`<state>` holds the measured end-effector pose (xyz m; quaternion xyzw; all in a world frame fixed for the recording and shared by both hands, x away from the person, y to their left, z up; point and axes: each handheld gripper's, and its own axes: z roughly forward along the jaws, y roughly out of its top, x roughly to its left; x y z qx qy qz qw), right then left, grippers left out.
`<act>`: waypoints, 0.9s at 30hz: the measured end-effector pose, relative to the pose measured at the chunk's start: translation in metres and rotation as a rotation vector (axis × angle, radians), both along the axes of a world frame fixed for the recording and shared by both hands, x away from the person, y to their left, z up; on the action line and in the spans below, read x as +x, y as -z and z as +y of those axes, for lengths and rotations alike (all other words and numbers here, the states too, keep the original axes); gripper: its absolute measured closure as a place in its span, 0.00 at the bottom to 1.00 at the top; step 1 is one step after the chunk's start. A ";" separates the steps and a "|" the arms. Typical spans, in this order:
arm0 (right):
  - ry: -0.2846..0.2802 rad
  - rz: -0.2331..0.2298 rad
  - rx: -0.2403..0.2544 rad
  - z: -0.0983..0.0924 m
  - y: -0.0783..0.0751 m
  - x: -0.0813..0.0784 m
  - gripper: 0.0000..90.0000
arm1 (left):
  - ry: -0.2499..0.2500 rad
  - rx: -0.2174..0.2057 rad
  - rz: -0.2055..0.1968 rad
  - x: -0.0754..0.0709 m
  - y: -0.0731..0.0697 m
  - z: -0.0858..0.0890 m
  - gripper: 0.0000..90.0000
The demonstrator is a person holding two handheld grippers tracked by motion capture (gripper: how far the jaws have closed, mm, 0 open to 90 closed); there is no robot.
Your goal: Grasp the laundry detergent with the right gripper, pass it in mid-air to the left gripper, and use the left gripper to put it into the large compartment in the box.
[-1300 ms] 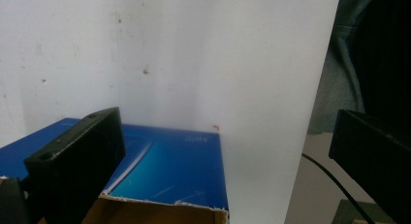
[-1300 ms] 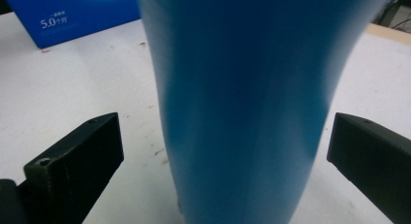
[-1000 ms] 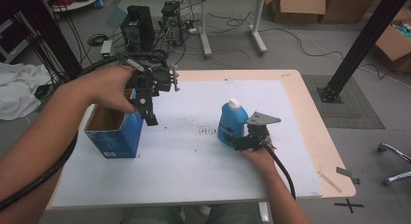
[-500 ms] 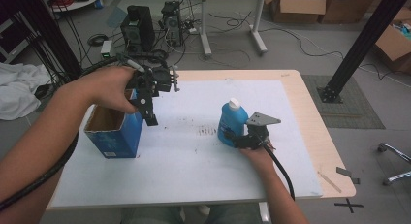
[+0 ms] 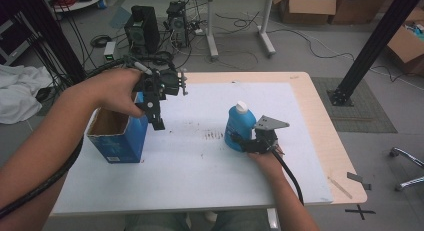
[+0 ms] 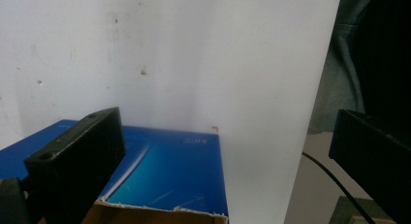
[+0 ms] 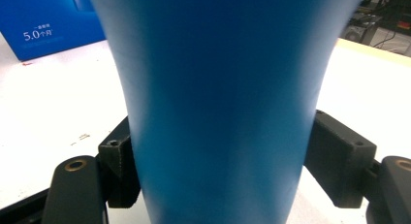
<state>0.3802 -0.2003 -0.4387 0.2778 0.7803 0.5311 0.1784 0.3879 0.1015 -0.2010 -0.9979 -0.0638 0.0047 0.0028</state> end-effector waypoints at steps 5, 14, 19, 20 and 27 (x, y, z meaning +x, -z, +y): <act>-0.005 0.000 -0.002 0.001 0.001 0.000 0.31 | -0.003 0.007 0.003 0.000 0.001 0.000 0.00; -0.018 -0.002 0.020 0.001 0.001 0.001 0.36 | -0.002 0.004 0.004 0.001 0.002 -0.001 0.00; -0.024 0.000 0.028 0.001 0.002 0.000 0.39 | -0.002 0.004 0.003 0.001 0.001 -0.002 0.00; -0.026 -0.001 0.030 0.001 0.002 0.000 0.40 | -0.002 0.003 0.002 0.001 0.002 -0.002 0.00; -0.045 -0.011 0.034 0.001 0.002 -0.001 0.46 | -0.002 0.002 0.004 0.000 0.003 -0.001 0.00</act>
